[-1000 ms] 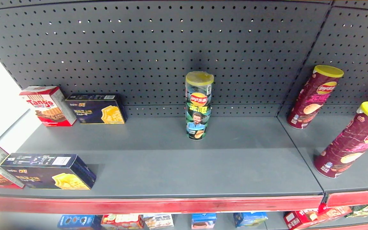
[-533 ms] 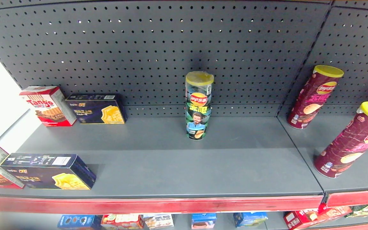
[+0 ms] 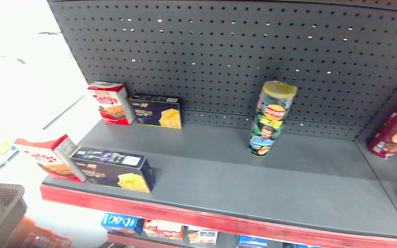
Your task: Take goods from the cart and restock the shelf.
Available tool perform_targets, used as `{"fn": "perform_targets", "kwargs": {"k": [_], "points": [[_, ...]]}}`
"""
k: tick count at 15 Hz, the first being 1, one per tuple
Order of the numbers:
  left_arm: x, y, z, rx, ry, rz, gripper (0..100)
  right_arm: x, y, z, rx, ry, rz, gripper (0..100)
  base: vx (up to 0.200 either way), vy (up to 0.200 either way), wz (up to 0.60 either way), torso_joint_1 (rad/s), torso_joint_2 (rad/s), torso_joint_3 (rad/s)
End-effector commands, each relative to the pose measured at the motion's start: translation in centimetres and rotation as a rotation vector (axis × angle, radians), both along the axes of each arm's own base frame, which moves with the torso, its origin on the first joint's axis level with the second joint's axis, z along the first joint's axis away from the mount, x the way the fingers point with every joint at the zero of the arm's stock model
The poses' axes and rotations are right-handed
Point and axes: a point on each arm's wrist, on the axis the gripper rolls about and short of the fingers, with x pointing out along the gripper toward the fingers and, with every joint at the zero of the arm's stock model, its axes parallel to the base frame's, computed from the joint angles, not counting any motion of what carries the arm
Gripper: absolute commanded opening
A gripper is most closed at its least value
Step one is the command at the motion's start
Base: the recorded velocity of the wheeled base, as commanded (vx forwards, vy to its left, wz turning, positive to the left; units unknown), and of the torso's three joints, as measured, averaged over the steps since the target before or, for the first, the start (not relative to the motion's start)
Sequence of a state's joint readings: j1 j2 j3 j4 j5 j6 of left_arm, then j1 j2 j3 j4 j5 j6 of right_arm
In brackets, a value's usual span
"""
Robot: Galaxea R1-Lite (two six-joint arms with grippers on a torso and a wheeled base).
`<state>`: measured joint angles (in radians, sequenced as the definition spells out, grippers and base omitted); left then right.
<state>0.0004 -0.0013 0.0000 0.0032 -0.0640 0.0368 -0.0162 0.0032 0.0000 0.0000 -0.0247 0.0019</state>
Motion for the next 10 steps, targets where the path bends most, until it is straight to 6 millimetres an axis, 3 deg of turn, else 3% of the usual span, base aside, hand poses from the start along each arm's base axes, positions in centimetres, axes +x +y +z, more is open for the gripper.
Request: {"fn": "perform_targets", "kwargs": {"k": [1,6,10], "points": [[0.01,0.00,0.00,0.000,0.001,0.001,100,0.01,0.00,0.00,0.001,0.001,-0.001,100,0.000,0.000,0.60,0.002,0.00,0.002],[0.01,0.00,0.00,0.000,0.001,0.001,100,0.01,0.00,0.02,0.000,0.000,0.001,100,0.000,0.000,0.60,0.004,0.00,0.002],[0.01,0.00,0.00,0.000,0.001,0.001,100,0.01,-0.01,0.02,0.000,0.000,-0.002,100,0.000,0.000,0.00,0.000,0.00,0.000]]}}
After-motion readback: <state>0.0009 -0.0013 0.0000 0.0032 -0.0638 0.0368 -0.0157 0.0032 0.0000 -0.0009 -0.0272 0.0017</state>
